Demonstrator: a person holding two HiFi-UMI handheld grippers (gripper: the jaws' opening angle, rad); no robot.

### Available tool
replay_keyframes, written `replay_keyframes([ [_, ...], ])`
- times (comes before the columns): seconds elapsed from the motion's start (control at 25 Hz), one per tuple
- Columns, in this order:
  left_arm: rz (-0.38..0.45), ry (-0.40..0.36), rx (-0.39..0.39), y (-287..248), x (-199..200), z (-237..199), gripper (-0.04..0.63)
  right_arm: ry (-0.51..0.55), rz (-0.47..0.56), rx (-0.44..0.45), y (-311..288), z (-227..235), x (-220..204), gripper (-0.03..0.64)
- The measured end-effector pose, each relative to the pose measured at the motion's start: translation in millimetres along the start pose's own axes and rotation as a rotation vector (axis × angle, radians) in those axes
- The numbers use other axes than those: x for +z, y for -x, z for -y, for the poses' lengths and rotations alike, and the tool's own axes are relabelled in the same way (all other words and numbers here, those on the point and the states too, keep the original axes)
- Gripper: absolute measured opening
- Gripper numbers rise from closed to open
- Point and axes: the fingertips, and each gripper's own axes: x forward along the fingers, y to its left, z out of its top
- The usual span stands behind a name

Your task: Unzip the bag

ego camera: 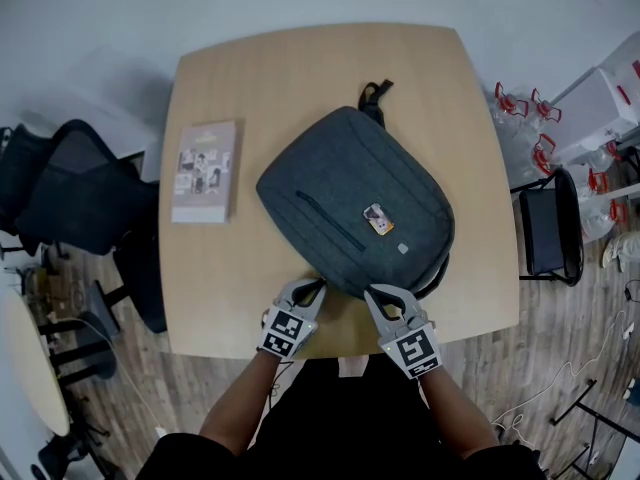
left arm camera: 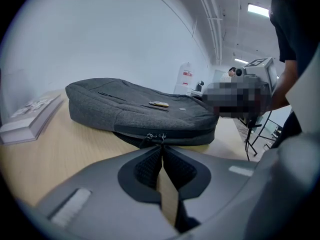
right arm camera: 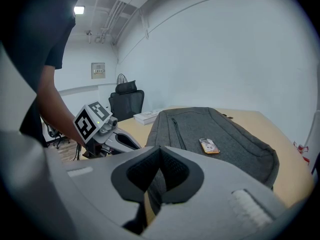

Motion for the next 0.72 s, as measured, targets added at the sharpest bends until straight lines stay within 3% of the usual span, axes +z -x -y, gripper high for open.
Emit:
replay_keyframes([
  [0.2,0.004,-0.038,0.029,-7,4,1,0.032,0.011,-0.007,0.006,-1,0,-2,0.003],
  [0.48,0.013,-0.025,0.023,-9,6,3,0.028,0.035,-0.014,0.011,2,1,-1,0.003],
  [0.72,-0.001,-0.014,0.003,-9,6,3,0.026,0.198,-0.077,0.106,10,3,-4,0.005],
])
